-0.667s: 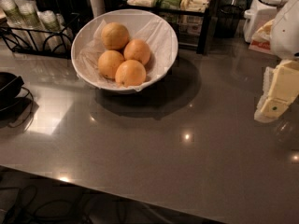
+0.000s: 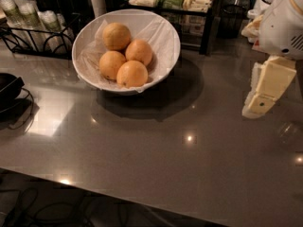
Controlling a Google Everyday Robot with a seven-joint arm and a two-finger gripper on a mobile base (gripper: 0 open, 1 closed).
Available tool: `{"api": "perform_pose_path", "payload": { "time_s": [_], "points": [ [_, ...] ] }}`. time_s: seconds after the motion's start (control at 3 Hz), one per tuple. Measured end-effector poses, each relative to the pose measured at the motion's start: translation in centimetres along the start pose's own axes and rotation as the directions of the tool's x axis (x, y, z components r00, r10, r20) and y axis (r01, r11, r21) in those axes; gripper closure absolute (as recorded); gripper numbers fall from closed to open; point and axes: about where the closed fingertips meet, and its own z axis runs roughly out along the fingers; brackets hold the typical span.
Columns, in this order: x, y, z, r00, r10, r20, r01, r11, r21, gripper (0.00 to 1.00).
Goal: Pick orange from white bowl
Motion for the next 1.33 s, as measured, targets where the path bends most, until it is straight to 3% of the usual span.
{"api": "perform_pose_path", "payload": {
  "time_s": [0.67, 1.0, 1.33],
  "points": [
    [-7.6, -2.0, 3.3, 0.988, -0.111, 0.108, 0.112, 0.9937, 0.003, 0.0],
    [-7.6, -2.0, 3.3, 0.988, -0.111, 0.108, 0.112, 0.9937, 0.003, 0.0],
    [-8.7, -2.5, 4.3, 0.983, -0.092, 0.161, 0.092, 0.9957, 0.007, 0.0]
  ]
}}
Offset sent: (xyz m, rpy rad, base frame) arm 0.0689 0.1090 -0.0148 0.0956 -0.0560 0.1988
